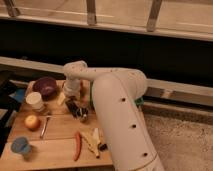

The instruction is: Place eraser in plastic cup

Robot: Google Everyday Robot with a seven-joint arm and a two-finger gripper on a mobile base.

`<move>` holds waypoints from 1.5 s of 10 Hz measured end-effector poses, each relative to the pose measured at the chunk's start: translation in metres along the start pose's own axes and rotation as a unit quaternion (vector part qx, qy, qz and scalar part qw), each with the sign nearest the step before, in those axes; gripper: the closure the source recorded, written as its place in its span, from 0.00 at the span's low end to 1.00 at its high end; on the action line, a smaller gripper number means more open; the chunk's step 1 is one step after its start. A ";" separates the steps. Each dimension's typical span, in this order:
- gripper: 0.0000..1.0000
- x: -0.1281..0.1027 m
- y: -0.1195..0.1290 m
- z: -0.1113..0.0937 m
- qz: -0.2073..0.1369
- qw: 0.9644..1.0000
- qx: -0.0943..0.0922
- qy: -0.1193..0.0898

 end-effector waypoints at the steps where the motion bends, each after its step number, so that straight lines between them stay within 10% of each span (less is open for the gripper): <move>1: 0.20 -0.003 0.002 0.002 -0.006 1.000 0.006 0.000; 9: 0.21 0.011 -0.001 0.026 0.010 0.999 0.040 0.030; 15: 0.74 0.017 -0.007 0.023 0.022 0.998 0.049 0.032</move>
